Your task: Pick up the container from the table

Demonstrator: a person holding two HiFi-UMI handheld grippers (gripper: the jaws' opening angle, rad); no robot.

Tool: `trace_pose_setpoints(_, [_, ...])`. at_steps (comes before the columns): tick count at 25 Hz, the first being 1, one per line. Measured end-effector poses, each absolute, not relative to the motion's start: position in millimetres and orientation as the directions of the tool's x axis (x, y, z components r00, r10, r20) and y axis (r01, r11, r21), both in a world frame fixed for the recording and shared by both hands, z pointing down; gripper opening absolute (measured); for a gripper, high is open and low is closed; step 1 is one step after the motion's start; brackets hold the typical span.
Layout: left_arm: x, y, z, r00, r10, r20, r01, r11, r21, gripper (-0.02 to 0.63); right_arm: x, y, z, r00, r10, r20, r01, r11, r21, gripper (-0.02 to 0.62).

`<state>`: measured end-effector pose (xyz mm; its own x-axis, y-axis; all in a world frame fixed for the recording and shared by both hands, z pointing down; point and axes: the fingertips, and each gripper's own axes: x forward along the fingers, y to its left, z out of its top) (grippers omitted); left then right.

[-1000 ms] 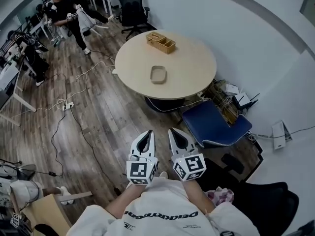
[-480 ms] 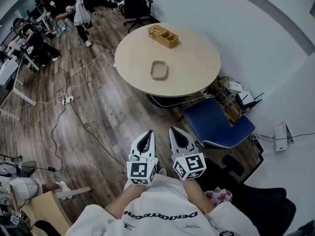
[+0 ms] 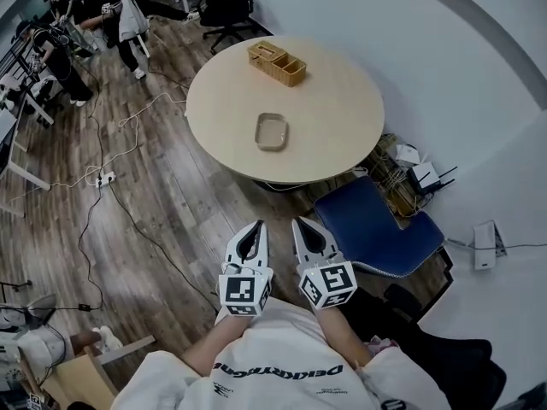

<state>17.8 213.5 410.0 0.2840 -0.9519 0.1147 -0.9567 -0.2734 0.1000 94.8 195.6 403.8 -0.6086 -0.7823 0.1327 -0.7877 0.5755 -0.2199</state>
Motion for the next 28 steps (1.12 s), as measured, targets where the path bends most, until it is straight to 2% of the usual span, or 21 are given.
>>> trace_pose_setpoints(17, [-56,1,406,0.371,-0.914,0.164,-0.927,-0.353,0.126,0.015,22,-17,402,-0.523,-0.83,0.195,-0.848,0.483,-0.219,0.031])
trace_pose_setpoints(28, [-81,-75,424,0.415,-0.881,0.228,-0.909,-0.387,0.157,0.015,9,-88,425,-0.437,-0.858,0.27,-0.895,0.385,-0.225,0.032])
